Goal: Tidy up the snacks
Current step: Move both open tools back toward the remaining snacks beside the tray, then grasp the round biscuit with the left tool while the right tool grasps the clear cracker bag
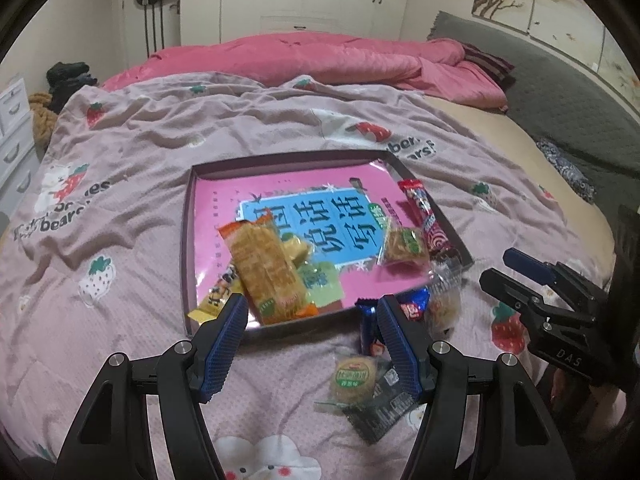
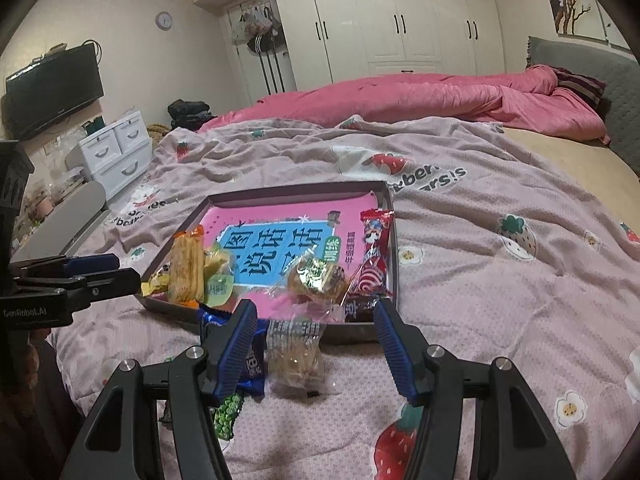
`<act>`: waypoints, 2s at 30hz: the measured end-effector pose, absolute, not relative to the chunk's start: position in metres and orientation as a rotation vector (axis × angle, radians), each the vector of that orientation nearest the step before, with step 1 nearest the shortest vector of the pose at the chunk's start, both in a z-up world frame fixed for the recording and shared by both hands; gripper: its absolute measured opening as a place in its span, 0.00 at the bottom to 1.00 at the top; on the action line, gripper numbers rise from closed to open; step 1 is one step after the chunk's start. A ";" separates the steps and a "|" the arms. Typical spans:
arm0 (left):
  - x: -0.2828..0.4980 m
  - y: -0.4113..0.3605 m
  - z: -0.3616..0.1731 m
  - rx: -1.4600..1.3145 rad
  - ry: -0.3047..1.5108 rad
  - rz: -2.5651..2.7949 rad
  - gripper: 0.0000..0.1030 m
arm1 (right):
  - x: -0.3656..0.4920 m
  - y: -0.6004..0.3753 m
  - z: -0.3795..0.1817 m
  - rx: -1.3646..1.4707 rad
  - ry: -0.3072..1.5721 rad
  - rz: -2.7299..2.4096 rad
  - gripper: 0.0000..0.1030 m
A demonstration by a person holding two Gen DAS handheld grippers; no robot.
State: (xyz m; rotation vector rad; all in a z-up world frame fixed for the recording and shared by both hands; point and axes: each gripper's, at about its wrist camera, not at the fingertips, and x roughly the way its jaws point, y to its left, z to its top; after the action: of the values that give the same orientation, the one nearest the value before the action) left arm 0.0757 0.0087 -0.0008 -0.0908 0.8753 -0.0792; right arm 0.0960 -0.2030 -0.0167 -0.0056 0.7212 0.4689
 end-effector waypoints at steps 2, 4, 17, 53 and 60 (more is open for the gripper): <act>0.075 0.008 -0.003 -0.088 0.884 -0.086 0.67 | 0.094 -0.200 -0.018 -0.018 0.732 0.472 0.59; 0.074 0.008 -0.004 -0.086 0.889 -0.088 0.67 | 0.092 -0.198 -0.020 -0.030 0.743 0.476 0.59; 0.070 0.002 -0.027 -0.080 0.974 -0.128 0.67 | 0.083 -0.185 -0.028 -0.096 0.774 0.495 0.59; 0.087 -0.017 -0.085 -0.091 1.136 -0.190 0.67 | 0.113 -0.159 -0.083 -0.180 0.915 0.463 0.49; 0.091 -0.020 -0.088 -0.104 1.132 -0.205 0.67 | 0.110 -0.155 -0.079 -0.213 0.894 0.483 0.44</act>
State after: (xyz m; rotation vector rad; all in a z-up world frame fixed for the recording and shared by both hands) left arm 0.0906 -0.0199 -0.0880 -0.1035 1.1318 -0.2045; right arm 0.1099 -0.1552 -0.0793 -0.2132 0.8937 0.4833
